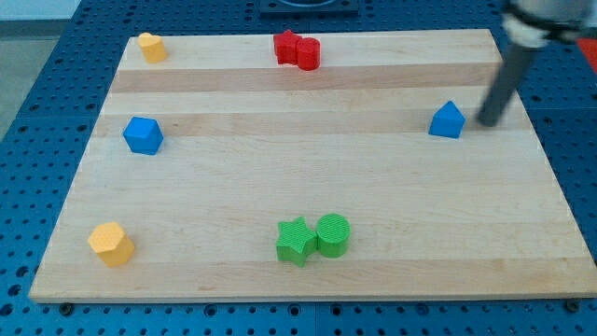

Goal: Push the blue cube into blue triangle

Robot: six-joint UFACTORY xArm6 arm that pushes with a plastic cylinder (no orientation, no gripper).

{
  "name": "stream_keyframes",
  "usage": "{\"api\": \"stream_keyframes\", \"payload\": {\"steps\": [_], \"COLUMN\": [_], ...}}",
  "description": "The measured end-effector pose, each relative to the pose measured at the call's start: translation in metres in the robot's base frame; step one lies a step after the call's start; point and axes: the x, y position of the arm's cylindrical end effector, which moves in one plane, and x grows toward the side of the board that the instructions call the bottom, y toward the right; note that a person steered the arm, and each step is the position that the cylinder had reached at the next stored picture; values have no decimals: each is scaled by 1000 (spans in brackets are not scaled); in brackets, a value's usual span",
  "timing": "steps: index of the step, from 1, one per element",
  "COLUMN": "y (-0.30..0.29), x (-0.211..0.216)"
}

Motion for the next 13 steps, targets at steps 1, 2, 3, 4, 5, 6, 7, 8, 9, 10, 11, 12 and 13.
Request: {"api": "stream_keyframes", "payload": {"steps": [1,2,3,4,5,6,7,8,9,10,11,12,13], "y": [-130,-191,-184,-256,-378,-486,-490,-436,-358,-355,-446,-455,-382], "x": [0,6,-1,-17,-19,-19,-8,11,18,18,24,58,51]}}
